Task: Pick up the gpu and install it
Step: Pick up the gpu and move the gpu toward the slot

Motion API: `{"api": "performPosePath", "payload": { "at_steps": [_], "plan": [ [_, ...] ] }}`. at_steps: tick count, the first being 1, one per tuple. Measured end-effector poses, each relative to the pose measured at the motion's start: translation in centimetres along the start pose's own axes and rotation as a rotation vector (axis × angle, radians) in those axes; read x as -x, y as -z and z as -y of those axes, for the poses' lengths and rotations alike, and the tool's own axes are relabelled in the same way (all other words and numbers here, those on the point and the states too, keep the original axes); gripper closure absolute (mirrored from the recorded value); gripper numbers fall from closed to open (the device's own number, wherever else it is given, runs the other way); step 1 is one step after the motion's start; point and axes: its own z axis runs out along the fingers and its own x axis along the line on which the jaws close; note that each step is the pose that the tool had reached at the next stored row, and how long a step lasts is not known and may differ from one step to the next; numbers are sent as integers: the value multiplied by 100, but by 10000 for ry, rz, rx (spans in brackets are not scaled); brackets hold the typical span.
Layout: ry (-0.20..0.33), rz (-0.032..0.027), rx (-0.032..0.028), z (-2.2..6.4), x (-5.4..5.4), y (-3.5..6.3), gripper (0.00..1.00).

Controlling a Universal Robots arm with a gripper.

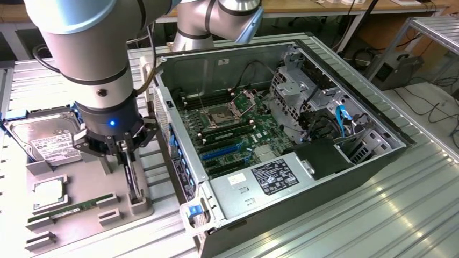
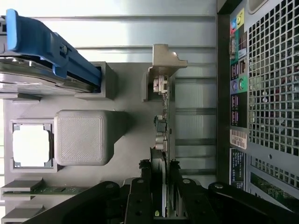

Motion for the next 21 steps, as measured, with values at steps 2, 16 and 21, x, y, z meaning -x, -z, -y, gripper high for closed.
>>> {"api": "performPosePath", "payload": {
  "at_steps": [2,16,21],
  "plan": [
    [-1,0,0,-3,0,60,74],
    [0,1,1,-35,59,831,74],
    [0,-1,0,-35,136,1082,74]
  ]
}}
